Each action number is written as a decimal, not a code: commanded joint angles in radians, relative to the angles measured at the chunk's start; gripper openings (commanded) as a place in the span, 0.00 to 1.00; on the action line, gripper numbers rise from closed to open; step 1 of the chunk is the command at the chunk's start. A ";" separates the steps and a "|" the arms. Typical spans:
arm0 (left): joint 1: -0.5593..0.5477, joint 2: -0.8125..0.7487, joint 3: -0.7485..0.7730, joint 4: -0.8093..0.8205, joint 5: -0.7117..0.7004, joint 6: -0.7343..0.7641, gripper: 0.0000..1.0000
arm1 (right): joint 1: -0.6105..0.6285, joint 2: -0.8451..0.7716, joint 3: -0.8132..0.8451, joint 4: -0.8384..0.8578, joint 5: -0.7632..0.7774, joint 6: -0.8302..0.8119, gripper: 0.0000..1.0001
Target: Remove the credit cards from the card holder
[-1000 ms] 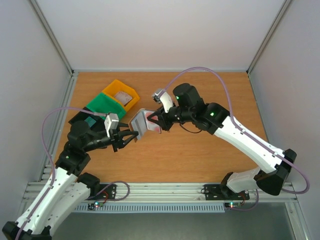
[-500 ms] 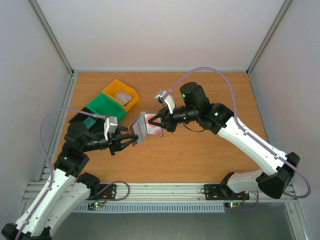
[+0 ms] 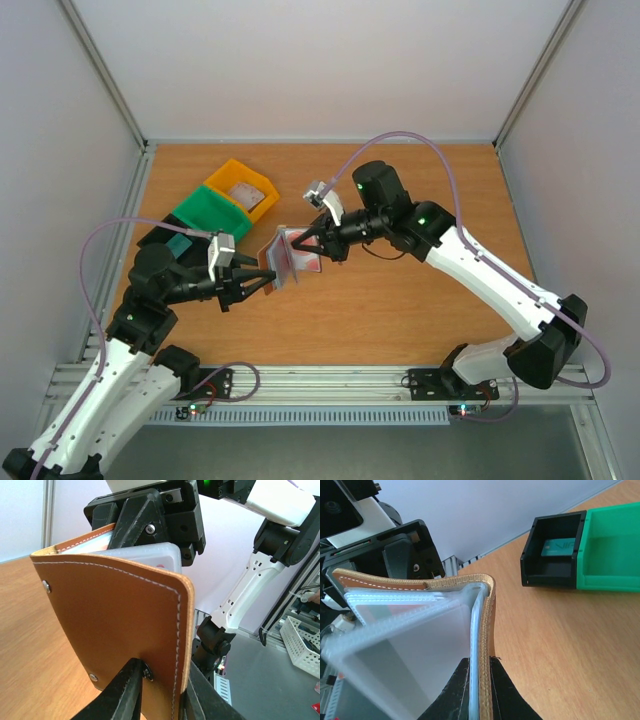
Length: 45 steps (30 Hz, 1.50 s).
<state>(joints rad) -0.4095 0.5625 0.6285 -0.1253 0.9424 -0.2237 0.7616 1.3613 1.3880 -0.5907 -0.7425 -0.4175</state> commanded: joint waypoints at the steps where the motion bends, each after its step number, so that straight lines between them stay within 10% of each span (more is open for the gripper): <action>1: 0.001 -0.008 0.034 0.022 -0.044 0.009 0.19 | 0.001 0.034 0.039 0.011 -0.088 -0.032 0.01; 10: 0.001 -0.007 0.040 0.011 -0.048 0.015 0.00 | -0.006 0.055 0.034 0.026 -0.107 -0.035 0.01; 22: 0.001 -0.009 0.042 -0.073 -0.161 0.039 0.00 | -0.006 0.021 0.006 0.034 -0.095 -0.023 0.02; 36: 0.003 -0.019 0.062 -0.131 -0.325 -0.022 0.00 | -0.065 -0.074 -0.098 0.066 -0.044 0.019 0.71; 45: 0.003 -0.009 0.055 -0.131 -0.340 -0.021 0.00 | 0.111 0.006 -0.054 0.091 0.377 0.090 0.84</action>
<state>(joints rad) -0.4072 0.5617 0.6563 -0.3115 0.5816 -0.2260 0.8398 1.3212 1.3003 -0.5205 -0.5182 -0.3569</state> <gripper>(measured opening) 0.039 0.863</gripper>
